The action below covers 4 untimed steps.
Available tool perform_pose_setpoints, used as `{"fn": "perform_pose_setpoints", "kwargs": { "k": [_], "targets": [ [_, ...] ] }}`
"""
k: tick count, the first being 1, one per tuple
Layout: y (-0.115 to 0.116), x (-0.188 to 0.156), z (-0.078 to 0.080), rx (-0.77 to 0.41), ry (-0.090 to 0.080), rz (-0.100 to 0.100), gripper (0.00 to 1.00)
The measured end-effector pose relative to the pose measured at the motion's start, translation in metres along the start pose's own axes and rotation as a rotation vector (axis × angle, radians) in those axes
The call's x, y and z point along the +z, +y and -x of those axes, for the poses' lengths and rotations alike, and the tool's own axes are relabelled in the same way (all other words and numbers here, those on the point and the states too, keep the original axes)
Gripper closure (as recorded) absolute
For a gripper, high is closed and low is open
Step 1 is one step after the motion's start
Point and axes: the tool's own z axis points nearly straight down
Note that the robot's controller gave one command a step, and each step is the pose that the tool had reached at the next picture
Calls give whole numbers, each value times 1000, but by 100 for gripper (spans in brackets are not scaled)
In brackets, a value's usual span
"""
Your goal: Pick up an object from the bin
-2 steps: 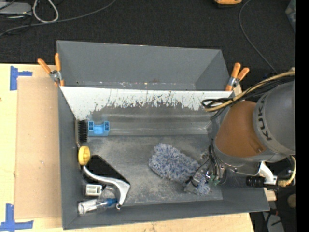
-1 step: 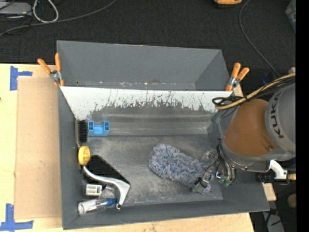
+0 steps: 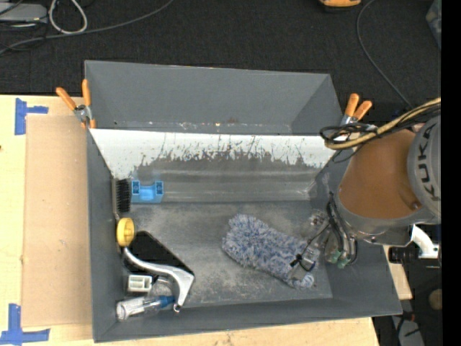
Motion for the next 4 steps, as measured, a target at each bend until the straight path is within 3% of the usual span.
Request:
{"fn": "perform_pose_setpoints", "kwargs": {
  "k": [1, 2, 3, 4],
  "targets": [
    [14, -76, -7, -20, 8, -5, 0],
    [14, -53, -11, 47, -2, 1, 0],
    [8, -32, -14, 115, 5, -3, 0],
    [40, 0, 13, 300, 4, -2, 0]
  ]
}}
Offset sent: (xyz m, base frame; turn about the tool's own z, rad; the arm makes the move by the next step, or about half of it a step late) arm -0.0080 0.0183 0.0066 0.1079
